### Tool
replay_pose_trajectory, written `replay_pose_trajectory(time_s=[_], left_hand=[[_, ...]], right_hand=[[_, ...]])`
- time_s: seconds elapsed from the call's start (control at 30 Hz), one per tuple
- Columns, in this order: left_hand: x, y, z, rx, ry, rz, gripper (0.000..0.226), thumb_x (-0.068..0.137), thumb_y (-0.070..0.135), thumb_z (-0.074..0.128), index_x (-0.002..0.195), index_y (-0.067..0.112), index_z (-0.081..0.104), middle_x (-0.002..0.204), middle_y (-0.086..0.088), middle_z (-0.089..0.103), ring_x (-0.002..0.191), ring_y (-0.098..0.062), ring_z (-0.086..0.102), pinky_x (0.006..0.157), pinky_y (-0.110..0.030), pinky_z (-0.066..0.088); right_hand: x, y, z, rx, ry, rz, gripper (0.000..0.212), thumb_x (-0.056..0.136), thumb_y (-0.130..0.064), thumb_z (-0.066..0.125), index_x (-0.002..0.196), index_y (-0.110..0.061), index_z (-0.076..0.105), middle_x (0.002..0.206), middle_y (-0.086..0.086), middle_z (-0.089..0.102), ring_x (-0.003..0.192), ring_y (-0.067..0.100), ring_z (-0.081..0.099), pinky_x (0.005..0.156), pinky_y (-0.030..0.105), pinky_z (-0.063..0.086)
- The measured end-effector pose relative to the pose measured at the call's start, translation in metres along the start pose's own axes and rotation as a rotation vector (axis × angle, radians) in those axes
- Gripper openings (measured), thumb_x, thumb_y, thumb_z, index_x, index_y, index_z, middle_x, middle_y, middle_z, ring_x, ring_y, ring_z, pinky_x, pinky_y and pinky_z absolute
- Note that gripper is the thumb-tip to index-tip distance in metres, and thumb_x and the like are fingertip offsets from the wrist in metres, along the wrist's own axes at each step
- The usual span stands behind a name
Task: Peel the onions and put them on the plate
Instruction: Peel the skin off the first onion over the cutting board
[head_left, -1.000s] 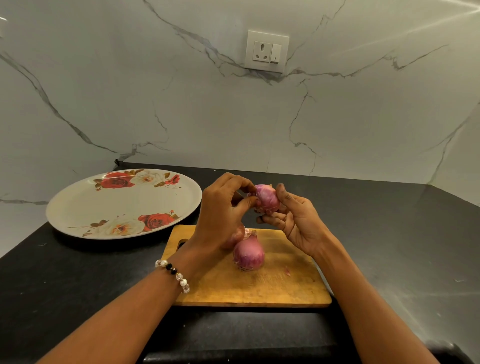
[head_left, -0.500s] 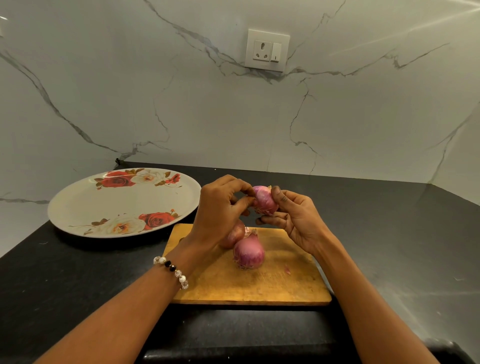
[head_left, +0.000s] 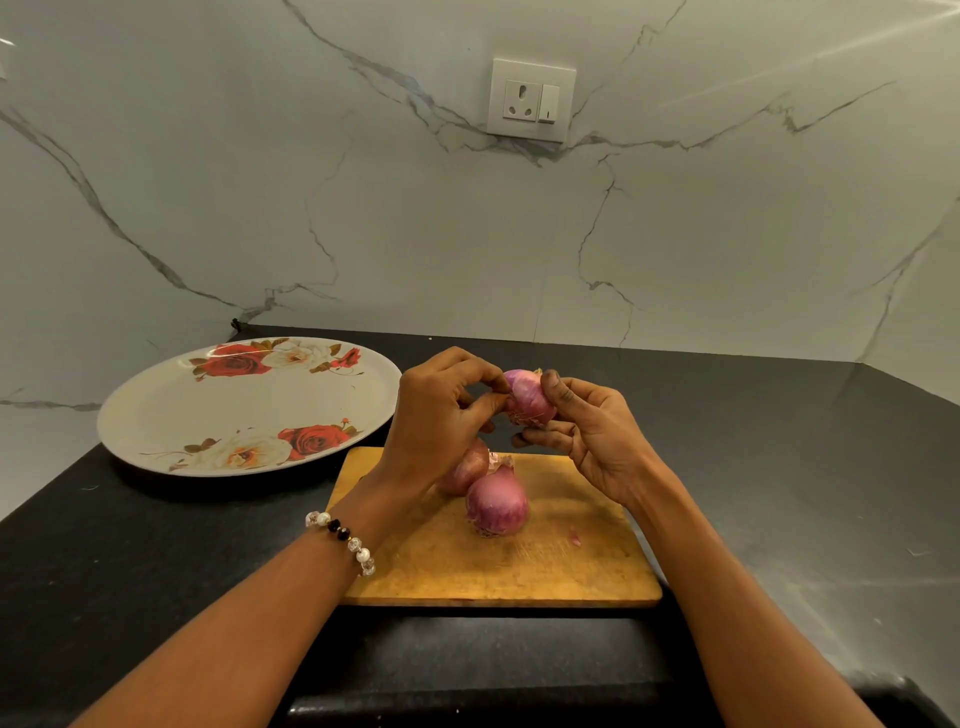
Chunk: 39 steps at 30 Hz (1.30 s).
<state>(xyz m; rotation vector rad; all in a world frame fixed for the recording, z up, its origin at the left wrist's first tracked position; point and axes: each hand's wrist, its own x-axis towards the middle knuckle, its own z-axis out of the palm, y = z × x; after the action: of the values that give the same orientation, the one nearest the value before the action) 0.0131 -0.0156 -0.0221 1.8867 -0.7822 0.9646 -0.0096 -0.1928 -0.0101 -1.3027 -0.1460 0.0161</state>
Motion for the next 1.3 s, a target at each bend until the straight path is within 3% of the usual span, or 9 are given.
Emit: replay_pose_trajectory(time_s=[0.1,0.37,0.5,0.73,0.9,1.13,1.3], left_hand=[[0.0006,0.0001,0.0005,0.016,-0.008,0.021,0.015,0.077,0.014,0.077,0.089,0.007,0.072,0.088,-0.004,0.065,0.067,-0.007,0.059,0.058,-0.007,0.05],[0.0038,0.0022,-0.0017,0.004,-0.07,0.019,0.011,0.078,0.01,0.074,0.087,0.006,0.068,0.093,-0.005,0.063,0.07,-0.012,0.062,0.058,-0.015,0.054],[0.0029,0.0032,-0.0022,0.051,-0.12,0.043,0.011,0.077,0.008,0.074,0.085,0.007,0.067,0.095,-0.004,0.065,0.072,-0.01,0.063,0.064,-0.01,0.052],[0.0034,0.0017,-0.0015,0.067,-0.048,0.009,0.023,0.076,0.015,0.078,0.097,0.011,0.068,0.096,-0.001,0.064,0.073,-0.006,0.059,0.066,-0.005,0.048],[0.0007,0.0046,0.0067,0.096,-0.053,0.031,0.026,0.075,0.018,0.079,0.097,0.011,0.068,0.095,-0.003,0.064,0.085,-0.009,0.057,0.071,-0.006,0.045],[0.0008,0.0039,0.0051,0.007,-0.047,-0.015,0.014,0.077,0.01,0.075,0.089,0.006,0.069,0.09,-0.004,0.066,0.077,0.001,0.057,0.07,-0.002,0.046],[0.0018,0.0082,0.0045,-0.066,-0.022,-0.11,0.018,0.08,0.012,0.073,0.097,0.011,0.068,0.091,0.009,0.064,0.079,0.001,0.061,0.069,-0.003,0.046]], right_hand=[[-0.0002,-0.0004,-0.0001,-0.001,0.009,-0.001,0.047,0.074,-0.031,0.068,0.109,0.001,0.065,0.099,0.022,0.069,0.081,0.035,0.073,0.063,0.035,0.063],[-0.0006,-0.0016,-0.0033,0.03,0.032,-0.01,0.047,0.076,-0.032,0.068,0.107,0.003,0.066,0.099,0.026,0.069,0.076,0.034,0.073,0.063,0.031,0.063],[-0.0005,-0.0025,-0.0054,0.076,0.069,-0.002,0.049,0.077,-0.032,0.069,0.107,0.006,0.065,0.096,0.028,0.07,0.069,0.032,0.073,0.058,0.026,0.061],[-0.0003,-0.0032,-0.0051,0.11,0.102,0.027,0.049,0.076,-0.03,0.07,0.107,0.008,0.065,0.097,0.031,0.068,0.069,0.032,0.073,0.052,0.023,0.058],[-0.0013,-0.0053,-0.0042,0.113,0.05,0.1,0.056,0.075,-0.036,0.068,0.113,0.006,0.063,0.099,0.033,0.067,0.064,0.029,0.072,0.049,0.022,0.058],[-0.0043,-0.0053,-0.0012,-0.033,-0.038,0.163,0.062,0.081,-0.05,0.059,0.12,-0.002,0.054,0.091,0.032,0.067,0.045,0.021,0.064,0.05,0.025,0.059],[-0.0049,-0.0063,-0.002,-0.051,-0.042,0.152,0.066,0.08,-0.052,0.059,0.123,-0.003,0.052,0.106,0.041,0.063,0.046,0.023,0.064,0.05,0.027,0.059]])
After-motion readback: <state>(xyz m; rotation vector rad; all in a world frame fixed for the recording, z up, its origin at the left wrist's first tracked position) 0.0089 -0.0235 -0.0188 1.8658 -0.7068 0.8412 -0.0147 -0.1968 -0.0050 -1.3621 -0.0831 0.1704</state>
